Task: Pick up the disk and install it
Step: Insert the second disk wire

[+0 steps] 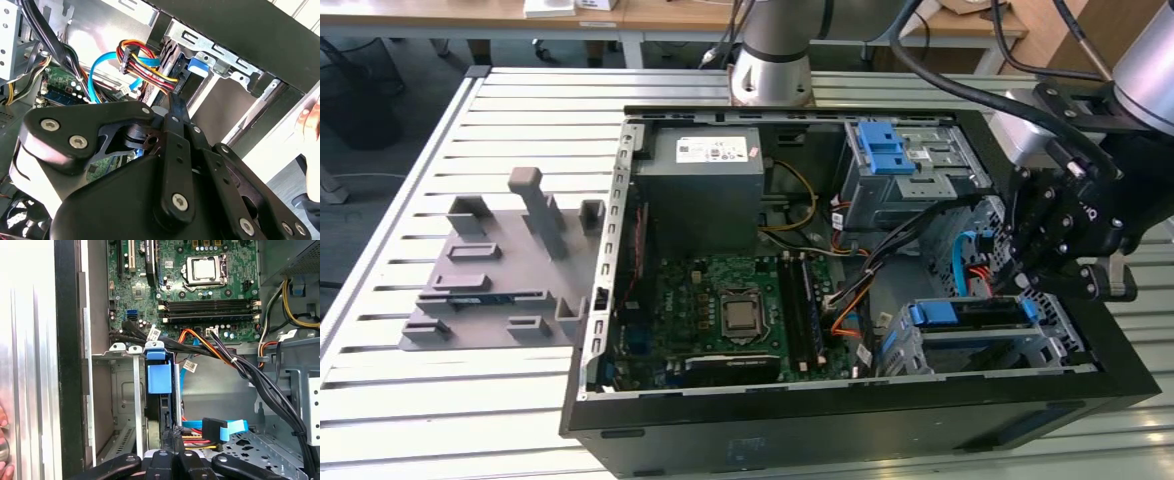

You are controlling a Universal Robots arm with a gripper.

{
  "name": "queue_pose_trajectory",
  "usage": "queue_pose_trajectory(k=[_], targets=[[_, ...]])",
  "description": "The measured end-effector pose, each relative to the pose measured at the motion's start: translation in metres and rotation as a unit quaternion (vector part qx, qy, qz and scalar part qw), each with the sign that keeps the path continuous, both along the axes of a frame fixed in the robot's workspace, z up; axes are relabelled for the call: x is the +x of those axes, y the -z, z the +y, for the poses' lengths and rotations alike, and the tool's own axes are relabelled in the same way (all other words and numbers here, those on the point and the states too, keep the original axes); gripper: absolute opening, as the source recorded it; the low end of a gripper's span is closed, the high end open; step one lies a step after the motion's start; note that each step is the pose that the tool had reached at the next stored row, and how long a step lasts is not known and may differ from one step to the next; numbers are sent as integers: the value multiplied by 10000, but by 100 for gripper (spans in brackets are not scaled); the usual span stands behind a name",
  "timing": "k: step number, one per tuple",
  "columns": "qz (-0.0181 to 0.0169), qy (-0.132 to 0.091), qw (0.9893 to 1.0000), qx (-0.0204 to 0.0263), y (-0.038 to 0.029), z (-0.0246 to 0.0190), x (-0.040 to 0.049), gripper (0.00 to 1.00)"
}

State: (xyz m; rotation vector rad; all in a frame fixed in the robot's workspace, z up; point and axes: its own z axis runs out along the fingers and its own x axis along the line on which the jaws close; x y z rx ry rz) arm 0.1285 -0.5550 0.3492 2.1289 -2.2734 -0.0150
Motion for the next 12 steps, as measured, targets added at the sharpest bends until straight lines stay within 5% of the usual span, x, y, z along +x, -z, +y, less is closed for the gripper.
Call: queue_pose_trajectory(k=[9,12], targets=[[0,0,10000,-2,-4,-10,-29,11],[0,0,10000,0,-1,-54,-35,11]])
